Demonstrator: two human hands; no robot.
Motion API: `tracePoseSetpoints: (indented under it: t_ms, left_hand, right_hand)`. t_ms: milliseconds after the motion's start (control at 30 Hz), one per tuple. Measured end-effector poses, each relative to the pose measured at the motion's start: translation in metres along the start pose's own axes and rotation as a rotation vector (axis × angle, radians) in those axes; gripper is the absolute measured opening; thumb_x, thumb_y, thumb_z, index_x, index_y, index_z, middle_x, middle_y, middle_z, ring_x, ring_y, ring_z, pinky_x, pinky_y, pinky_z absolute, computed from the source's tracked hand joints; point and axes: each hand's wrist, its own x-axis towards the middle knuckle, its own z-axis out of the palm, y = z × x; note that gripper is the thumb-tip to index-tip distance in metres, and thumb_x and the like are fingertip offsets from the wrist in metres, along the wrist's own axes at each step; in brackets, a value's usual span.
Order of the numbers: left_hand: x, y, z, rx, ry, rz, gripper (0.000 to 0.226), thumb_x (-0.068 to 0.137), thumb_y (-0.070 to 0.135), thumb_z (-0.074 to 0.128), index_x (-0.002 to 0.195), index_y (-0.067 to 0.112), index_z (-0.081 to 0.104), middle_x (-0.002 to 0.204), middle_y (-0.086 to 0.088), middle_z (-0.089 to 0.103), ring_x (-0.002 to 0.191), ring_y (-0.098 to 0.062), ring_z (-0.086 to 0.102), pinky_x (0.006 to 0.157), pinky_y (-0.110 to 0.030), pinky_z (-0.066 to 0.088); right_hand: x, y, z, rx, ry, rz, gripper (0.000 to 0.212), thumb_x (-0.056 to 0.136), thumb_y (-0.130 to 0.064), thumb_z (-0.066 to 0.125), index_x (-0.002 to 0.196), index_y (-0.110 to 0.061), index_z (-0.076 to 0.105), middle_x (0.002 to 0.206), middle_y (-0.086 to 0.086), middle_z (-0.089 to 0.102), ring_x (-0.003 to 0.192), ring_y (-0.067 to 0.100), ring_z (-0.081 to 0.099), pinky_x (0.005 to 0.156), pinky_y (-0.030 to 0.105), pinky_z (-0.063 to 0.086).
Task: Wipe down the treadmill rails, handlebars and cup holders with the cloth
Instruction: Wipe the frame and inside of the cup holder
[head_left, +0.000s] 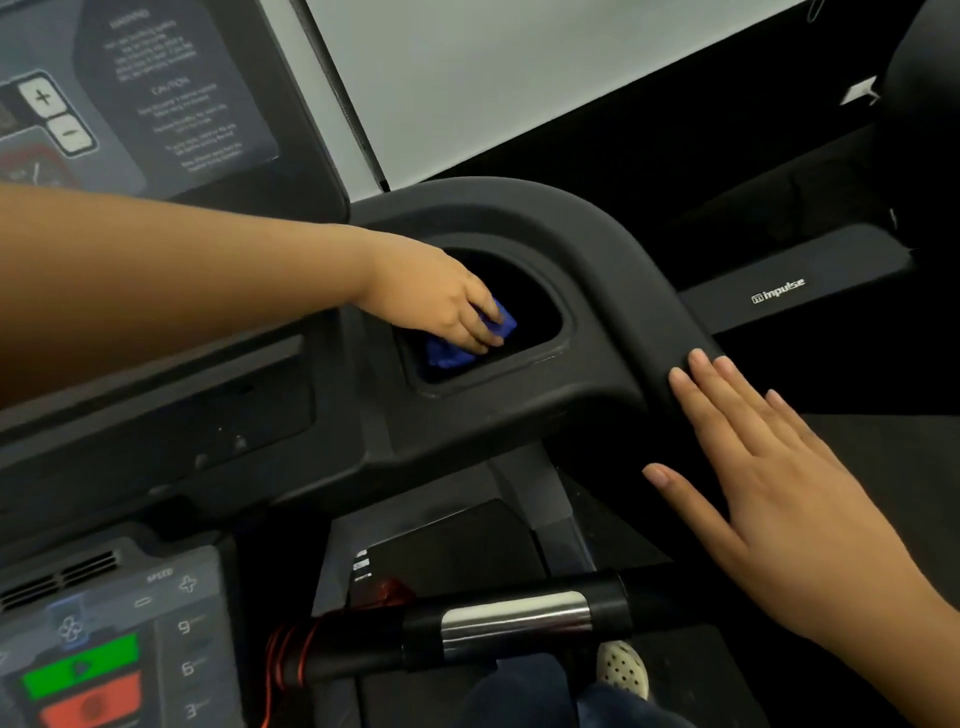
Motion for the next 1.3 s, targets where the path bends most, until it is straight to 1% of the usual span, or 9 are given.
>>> tracePoseSetpoints:
  t_ms: [167, 333, 400, 500, 567, 767, 1067, 1167, 1300]
  left_hand:
    - [0.016, -0.005, 0.000, 0.114, -0.439, -0.026, 0.057, 0.098, 0.008, 0.028, 0.151, 0.018, 0.009, 0.159, -0.003, 0.002, 0.147, -0.021, 0.000, 0.117, -0.032, -0.002]
    - [0.012, 0.001, -0.001, -0.019, -0.592, -0.196, 0.056, 0.096, 0.012, 0.030, 0.150, 0.016, 0.013, 0.158, -0.006, 0.011, 0.145, -0.018, 0.012, 0.117, -0.030, 0.009]
    - [0.012, 0.004, -0.005, -0.042, -0.670, -0.254, 0.047, 0.097, 0.024, 0.033, 0.144, 0.018, 0.036, 0.150, -0.006, 0.034, 0.137, -0.024, 0.034, 0.112, -0.035, 0.027]
    - [0.018, 0.008, -0.019, -0.148, -0.635, -0.254, 0.037, 0.098, 0.025, 0.033, 0.126, 0.012, 0.054, 0.130, -0.006, 0.055, 0.116, -0.027, 0.052, 0.087, -0.031, 0.041]
    - [0.023, 0.013, -0.025, -0.349, -0.676, -0.567, 0.035, 0.098, 0.017, 0.031, 0.126, 0.010, 0.052, 0.127, -0.007, 0.056, 0.113, -0.026, 0.053, 0.080, -0.027, 0.035]
    - [0.020, 0.010, -0.032, -0.517, -0.662, -0.717, 0.036, 0.094, 0.032, 0.041, 0.121, 0.015, 0.058, 0.117, -0.007, 0.061, 0.104, -0.028, 0.056, 0.090, -0.034, 0.045]
    - [0.036, 0.056, -0.052, -0.916, -0.386, -1.060, 0.035, 0.092, 0.017, 0.029, 0.091, 0.009, 0.063, 0.074, -0.006, 0.063, 0.062, -0.021, 0.056, 0.059, -0.029, 0.039]
    - [0.048, 0.061, -0.056, -1.000, -0.316, -1.228, 0.036, 0.093, 0.016, 0.028, 0.067, 0.013, 0.052, 0.064, -0.004, 0.053, 0.054, -0.018, 0.048, 0.061, -0.028, 0.037]
    - [0.047, 0.056, -0.064, -1.170, -0.278, -1.363, 0.032, 0.088, 0.008, 0.035, 0.061, 0.008, 0.052, 0.066, -0.009, 0.056, 0.057, -0.023, 0.050, 0.060, -0.028, 0.037]
  right_hand:
    - [-0.001, -0.001, 0.000, -0.001, 0.009, 0.000, 0.072, 0.092, -0.060, 0.022, 0.149, -0.015, 0.024, 0.157, -0.001, 0.017, 0.145, 0.008, 0.006, 0.116, 0.030, 0.008]
    - [-0.001, -0.001, 0.000, 0.006, 0.006, 0.003, 0.073, 0.092, -0.061, 0.020, 0.150, -0.017, 0.021, 0.157, -0.003, 0.013, 0.145, 0.006, 0.002, 0.116, 0.028, 0.005]
    - [-0.001, -0.001, 0.000, 0.006, 0.009, 0.003, 0.073, 0.092, -0.061, 0.020, 0.150, -0.017, 0.021, 0.157, -0.004, 0.012, 0.145, 0.005, 0.002, 0.116, 0.028, 0.005]
    - [-0.002, -0.002, 0.000, 0.003, 0.013, 0.004, 0.073, 0.091, -0.061, 0.020, 0.150, -0.018, 0.020, 0.157, -0.004, 0.012, 0.145, 0.005, 0.002, 0.116, 0.028, 0.005]
    - [-0.002, -0.002, -0.001, -0.002, 0.013, 0.004, 0.073, 0.091, -0.062, 0.020, 0.150, -0.018, 0.019, 0.157, -0.004, 0.011, 0.144, 0.005, 0.001, 0.116, 0.027, 0.004]
    - [-0.002, -0.002, -0.001, 0.000, 0.015, 0.006, 0.075, 0.090, -0.063, 0.020, 0.151, -0.019, 0.018, 0.157, -0.006, 0.008, 0.145, 0.005, 0.000, 0.116, 0.025, 0.002]
    - [-0.002, -0.002, -0.002, 0.011, 0.005, 0.008, 0.076, 0.089, -0.064, 0.020, 0.151, -0.021, 0.014, 0.158, -0.007, 0.005, 0.144, 0.001, -0.006, 0.117, 0.026, 0.001]
    - [-0.003, -0.002, -0.001, 0.003, -0.002, 0.010, 0.076, 0.089, -0.065, 0.019, 0.151, -0.022, 0.013, 0.158, -0.007, 0.005, 0.144, 0.002, -0.006, 0.117, 0.028, 0.003]
    - [-0.002, -0.002, 0.000, 0.014, 0.005, 0.014, 0.077, 0.088, -0.065, 0.021, 0.151, -0.021, 0.016, 0.158, -0.007, 0.006, 0.144, 0.003, -0.004, 0.117, 0.029, 0.005]
